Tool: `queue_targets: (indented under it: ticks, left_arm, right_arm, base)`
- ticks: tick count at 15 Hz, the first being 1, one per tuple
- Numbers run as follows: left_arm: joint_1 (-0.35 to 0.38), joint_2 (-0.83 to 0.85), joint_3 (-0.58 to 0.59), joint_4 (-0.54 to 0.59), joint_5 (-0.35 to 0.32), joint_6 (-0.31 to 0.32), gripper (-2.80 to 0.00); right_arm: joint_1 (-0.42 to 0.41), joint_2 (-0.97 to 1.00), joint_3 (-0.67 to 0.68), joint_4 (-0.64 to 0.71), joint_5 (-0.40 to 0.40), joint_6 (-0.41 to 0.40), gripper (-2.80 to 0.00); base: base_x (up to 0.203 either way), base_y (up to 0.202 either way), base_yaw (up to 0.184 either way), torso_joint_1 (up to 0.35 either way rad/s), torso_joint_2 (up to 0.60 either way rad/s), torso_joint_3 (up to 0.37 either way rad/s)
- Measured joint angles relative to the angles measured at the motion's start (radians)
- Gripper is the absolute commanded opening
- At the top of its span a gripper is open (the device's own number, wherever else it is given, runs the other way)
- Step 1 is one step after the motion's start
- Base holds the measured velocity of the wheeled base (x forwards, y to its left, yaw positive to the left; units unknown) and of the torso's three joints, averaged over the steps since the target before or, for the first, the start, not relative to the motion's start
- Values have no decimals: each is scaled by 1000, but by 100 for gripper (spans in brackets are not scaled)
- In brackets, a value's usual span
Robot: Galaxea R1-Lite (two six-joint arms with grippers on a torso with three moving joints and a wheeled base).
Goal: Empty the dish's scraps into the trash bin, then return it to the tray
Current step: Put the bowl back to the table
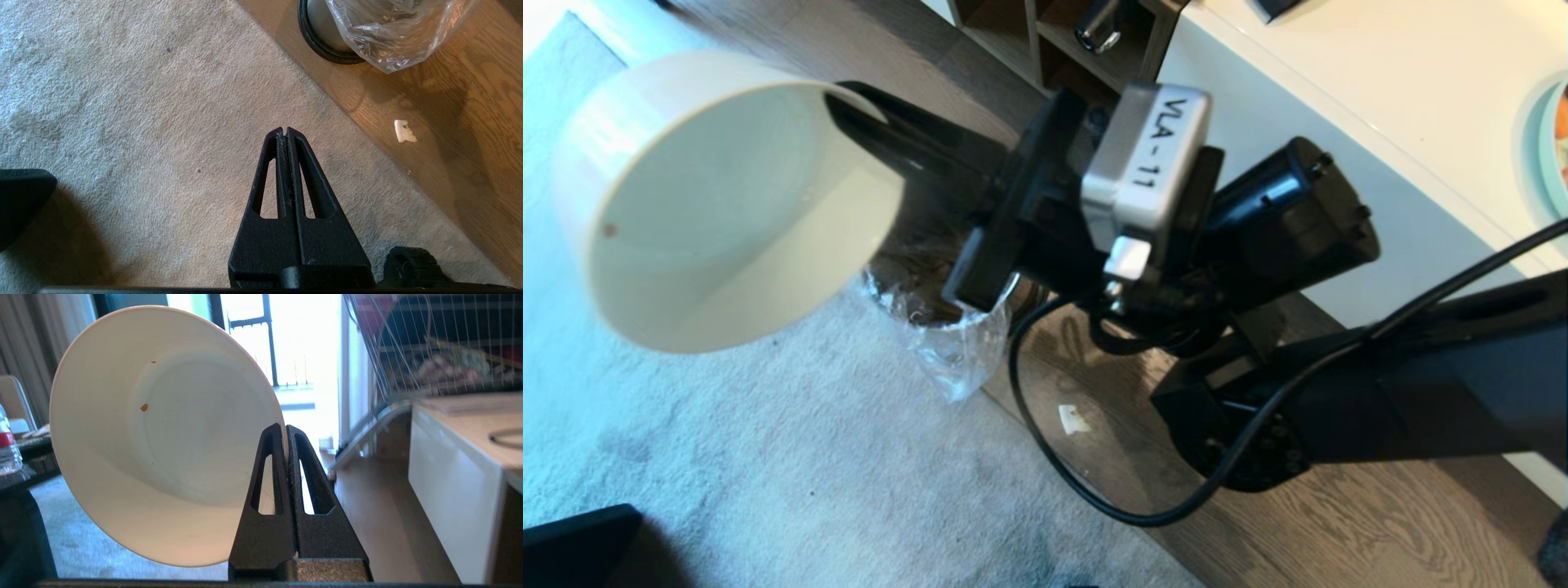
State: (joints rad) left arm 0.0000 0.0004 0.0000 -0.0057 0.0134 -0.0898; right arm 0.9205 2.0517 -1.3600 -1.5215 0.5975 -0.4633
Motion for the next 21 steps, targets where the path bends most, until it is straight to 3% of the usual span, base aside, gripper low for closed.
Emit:
queue_targets:
  ticks: [5, 9, 13, 16, 21]
  left_arm:
    - [0, 0, 0, 0, 0, 0, -280]
    - [0, 0, 0, 0, 0, 0, -280]
    - [0, 0, 0, 0, 0, 0, -280]
    - [0, 0, 0, 0, 0, 0, -280]
    - [0, 0, 0, 0, 0, 0, -280]
  right_arm:
    - [-189, -150, 304, 0, -46, 64, -280]
    - [-360, -232, 456, 5, -65, 151, -280]
    - [-492, -343, 561, 133, -138, 272, -280]
    - [-588, -436, 657, 220, -143, 350, -280]
    - [-686, -588, 926, 304, -145, 438, -280]
  base:
    - [0, 0, 0, 0, 0, 0]
    - [0, 0, 0, 0, 0, 0]
    - [0, 0, 0, 0, 0, 0]
    - [0, 0, 0, 0, 0, 0]
    - [0, 0, 0, 0, 0, 0]
